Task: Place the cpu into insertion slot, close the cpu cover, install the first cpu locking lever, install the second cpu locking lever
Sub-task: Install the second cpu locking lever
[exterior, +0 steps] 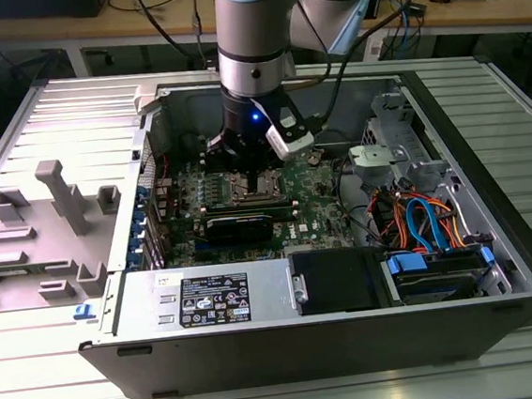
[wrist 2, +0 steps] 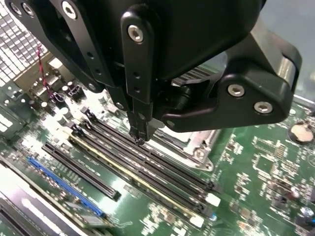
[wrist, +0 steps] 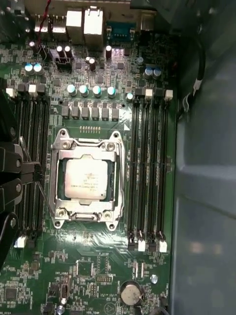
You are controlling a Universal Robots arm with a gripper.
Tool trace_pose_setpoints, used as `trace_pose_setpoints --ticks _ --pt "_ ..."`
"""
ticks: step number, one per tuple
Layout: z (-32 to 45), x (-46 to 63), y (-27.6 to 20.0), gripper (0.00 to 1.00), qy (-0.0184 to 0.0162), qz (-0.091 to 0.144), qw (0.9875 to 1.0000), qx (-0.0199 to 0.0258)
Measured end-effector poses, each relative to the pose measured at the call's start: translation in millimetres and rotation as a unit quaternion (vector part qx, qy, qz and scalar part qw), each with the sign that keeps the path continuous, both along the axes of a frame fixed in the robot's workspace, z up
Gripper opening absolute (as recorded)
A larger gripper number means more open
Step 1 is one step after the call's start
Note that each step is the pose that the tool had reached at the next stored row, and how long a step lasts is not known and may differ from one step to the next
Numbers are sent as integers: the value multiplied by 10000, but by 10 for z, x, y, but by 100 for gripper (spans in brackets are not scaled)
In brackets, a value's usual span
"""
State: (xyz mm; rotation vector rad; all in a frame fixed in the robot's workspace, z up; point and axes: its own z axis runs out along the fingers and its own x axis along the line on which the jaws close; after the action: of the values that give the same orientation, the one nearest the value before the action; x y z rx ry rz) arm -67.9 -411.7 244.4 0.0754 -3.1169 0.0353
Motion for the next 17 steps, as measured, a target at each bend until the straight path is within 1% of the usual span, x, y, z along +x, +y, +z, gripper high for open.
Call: trace_pose_setpoints --ticks 5,13,15,17 --pt "-15 -137 0 11 0 0 10000 1" --pt "-153 -182 -4 11 0 30 10000 2" --pt "-162 -189 -17 11 0 36 10000 2" --pt "-162 -199 -40 11 0 43 10000 2"
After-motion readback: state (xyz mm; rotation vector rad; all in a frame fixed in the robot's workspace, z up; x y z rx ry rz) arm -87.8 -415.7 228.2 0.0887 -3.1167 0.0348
